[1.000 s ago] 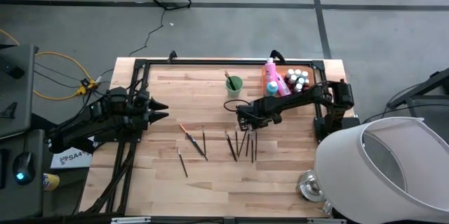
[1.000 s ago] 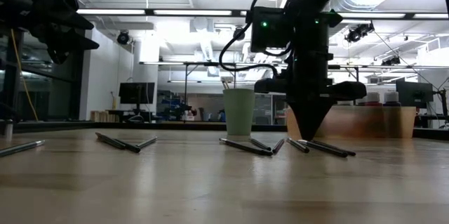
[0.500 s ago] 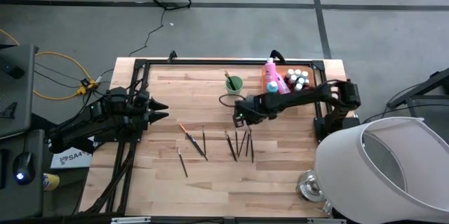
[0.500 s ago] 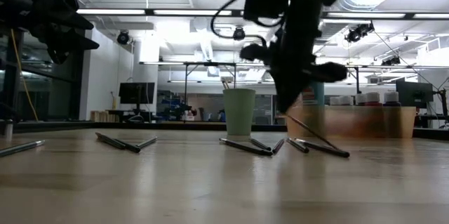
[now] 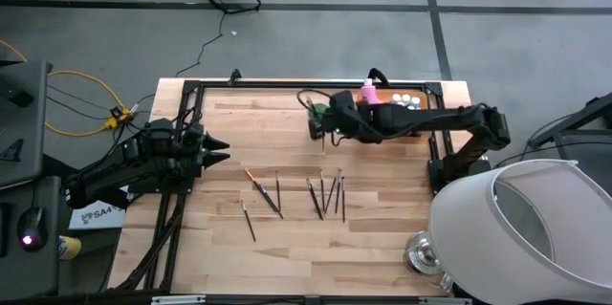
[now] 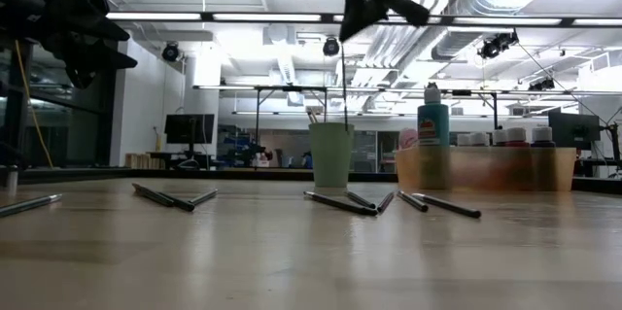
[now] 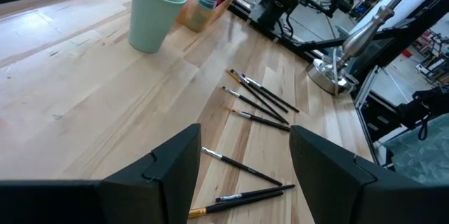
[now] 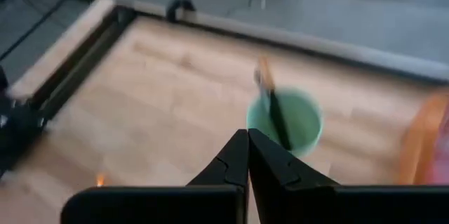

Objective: Pick & Place Paint Supplies
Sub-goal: Put the gold paintbrush into the green cup

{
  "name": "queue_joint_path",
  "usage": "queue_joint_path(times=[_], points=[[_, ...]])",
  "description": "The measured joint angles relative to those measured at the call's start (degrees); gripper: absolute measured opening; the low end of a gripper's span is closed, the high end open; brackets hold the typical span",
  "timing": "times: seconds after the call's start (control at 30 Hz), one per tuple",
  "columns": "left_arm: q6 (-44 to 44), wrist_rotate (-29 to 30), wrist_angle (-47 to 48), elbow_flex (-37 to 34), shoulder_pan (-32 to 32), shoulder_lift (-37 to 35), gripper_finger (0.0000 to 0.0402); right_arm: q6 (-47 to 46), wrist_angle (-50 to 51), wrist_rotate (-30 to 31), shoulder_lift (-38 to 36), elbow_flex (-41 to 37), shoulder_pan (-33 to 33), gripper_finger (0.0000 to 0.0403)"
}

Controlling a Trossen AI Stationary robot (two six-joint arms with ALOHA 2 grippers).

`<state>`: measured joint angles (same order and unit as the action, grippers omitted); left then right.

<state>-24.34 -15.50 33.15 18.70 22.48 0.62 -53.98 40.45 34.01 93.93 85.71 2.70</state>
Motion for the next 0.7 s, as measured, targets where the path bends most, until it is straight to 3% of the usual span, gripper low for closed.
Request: queue_joint_path(times=[0.43, 0.7], points=[[0.0, 0.17, 0.0, -0.02, 0.02, 0.0, 0.0214, 14.03, -11.58, 12.02, 0.02, 1.44, 3.08, 0.0003], [0.0, 0.17, 0.01, -0.02, 0.01, 0.0, 0.0214, 15.32, -11.8, 11.53, 2.14, 1.34, 6.74, 0.0003]])
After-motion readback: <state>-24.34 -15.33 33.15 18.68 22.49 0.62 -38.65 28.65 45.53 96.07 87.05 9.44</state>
